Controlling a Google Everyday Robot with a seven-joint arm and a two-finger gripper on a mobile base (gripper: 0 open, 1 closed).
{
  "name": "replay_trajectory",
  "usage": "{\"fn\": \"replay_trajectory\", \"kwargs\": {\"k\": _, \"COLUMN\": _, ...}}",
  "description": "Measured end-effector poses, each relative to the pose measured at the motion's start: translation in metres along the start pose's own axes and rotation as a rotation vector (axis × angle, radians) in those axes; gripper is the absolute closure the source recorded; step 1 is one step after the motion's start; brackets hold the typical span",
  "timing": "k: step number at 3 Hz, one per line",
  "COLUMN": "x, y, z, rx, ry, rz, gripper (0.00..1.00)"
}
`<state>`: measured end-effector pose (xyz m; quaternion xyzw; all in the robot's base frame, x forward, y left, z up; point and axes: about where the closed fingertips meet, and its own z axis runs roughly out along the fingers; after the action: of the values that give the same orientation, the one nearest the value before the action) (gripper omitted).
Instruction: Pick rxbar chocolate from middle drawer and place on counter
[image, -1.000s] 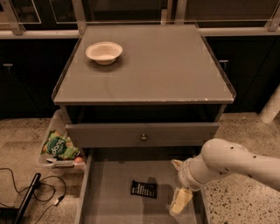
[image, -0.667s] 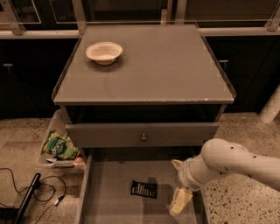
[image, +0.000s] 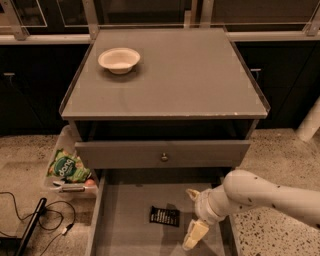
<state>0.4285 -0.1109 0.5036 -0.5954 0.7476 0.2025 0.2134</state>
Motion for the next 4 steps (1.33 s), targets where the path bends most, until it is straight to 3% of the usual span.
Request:
{"fn": "replay_trajectory", "kwargs": {"k": 2, "x": 0.005, "y": -0.011, "z": 0.064, "rx": 0.015, "ry": -0.152, "rz": 0.026, "gripper": 0.0}}
{"fn": "replay_trajectory", "kwargs": {"k": 4, "x": 0.008, "y": -0.031, "z": 0.111, "rx": 0.077, "ry": -0.246, "rz": -0.015, "gripper": 0.0}}
